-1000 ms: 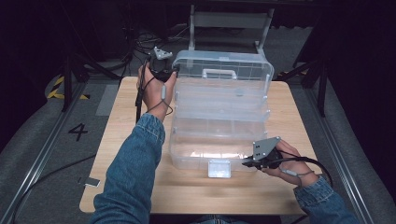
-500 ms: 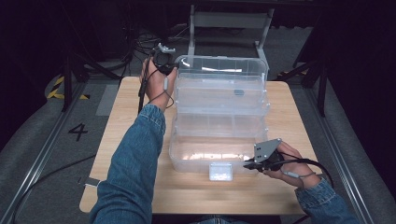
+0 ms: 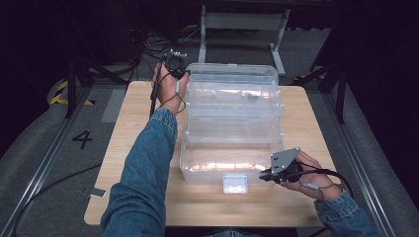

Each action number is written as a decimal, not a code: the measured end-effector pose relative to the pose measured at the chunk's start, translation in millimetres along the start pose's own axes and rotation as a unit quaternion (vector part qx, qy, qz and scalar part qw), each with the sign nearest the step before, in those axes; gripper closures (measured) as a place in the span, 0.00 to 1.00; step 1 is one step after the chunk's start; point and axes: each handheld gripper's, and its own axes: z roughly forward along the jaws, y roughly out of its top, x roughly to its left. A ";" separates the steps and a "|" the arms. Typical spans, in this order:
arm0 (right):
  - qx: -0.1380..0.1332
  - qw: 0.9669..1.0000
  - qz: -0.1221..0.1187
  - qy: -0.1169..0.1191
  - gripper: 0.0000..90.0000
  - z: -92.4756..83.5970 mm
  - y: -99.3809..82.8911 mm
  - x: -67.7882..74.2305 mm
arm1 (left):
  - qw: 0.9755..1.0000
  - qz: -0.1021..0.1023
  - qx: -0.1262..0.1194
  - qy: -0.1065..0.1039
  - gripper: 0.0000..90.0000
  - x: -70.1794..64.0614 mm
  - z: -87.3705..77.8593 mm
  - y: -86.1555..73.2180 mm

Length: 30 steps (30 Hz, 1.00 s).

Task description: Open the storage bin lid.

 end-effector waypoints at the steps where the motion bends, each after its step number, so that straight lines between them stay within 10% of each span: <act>1: 0.000 1.000 -0.001 0.000 0.94 -0.1 -0.1 0.0 | 1.000 -0.009 0.002 -0.004 0.91 1.5 2.5 -0.9; 18: 0.000 1.000 0.004 0.001 0.94 -1.9 -2.2 1.4 | 0.999 -0.012 0.039 -0.006 0.90 8.3 32.0 -13.6; 30: 0.003 1.000 0.015 0.003 0.94 -1.3 0.4 4.7 | 0.998 -0.033 0.027 -0.048 0.89 17.6 42.1 -20.5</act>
